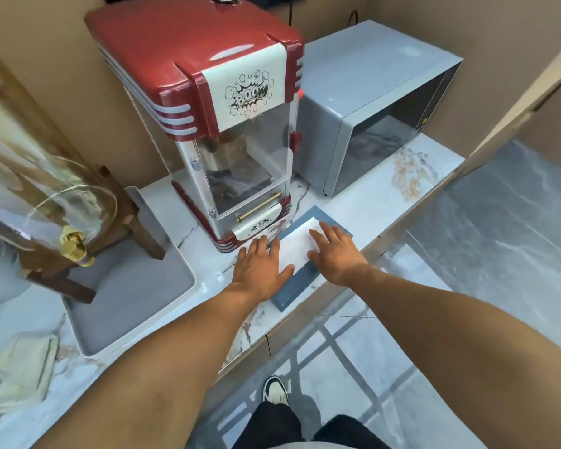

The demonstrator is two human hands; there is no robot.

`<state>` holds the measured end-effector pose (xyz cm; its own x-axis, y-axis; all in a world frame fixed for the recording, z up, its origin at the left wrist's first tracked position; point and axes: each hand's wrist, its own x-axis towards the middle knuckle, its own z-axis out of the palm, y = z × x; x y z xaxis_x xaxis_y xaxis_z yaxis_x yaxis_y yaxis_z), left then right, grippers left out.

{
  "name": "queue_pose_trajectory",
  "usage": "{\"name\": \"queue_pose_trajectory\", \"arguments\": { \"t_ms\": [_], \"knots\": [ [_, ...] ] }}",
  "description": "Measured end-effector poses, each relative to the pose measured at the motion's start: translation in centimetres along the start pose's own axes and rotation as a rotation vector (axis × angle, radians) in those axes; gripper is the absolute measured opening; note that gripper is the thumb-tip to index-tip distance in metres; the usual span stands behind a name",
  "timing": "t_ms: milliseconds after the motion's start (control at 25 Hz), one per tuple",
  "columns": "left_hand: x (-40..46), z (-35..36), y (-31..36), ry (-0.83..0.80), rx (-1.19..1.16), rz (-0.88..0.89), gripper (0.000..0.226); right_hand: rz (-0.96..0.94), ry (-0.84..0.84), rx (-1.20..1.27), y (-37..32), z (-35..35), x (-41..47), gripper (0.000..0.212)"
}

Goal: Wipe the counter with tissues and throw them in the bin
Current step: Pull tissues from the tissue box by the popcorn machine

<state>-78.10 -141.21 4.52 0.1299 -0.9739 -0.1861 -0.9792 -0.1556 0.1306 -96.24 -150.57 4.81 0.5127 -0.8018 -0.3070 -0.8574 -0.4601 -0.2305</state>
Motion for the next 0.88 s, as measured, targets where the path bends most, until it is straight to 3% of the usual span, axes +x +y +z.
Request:
{"name": "queue_pose_trajectory", "arguments": {
  "t_ms": [320,520,880],
  "knots": [
    [1.1,0.8,0.5,0.020,-0.034,-0.048,0.054,-0.027,0.146,0.015,0.8,-0.8,2.9,0.037],
    [1.5,-0.1,0.8,0.049,-0.086,-0.095,0.034,-0.021,0.103,0.112,1.4,-1.3,3.9,0.029],
    [0.1,-1.7,-0.4,0.155,-0.133,-0.146,0.030,-0.116,0.172,0.097,-0.5,-2.3,3.2,0.028]
  ]
}}
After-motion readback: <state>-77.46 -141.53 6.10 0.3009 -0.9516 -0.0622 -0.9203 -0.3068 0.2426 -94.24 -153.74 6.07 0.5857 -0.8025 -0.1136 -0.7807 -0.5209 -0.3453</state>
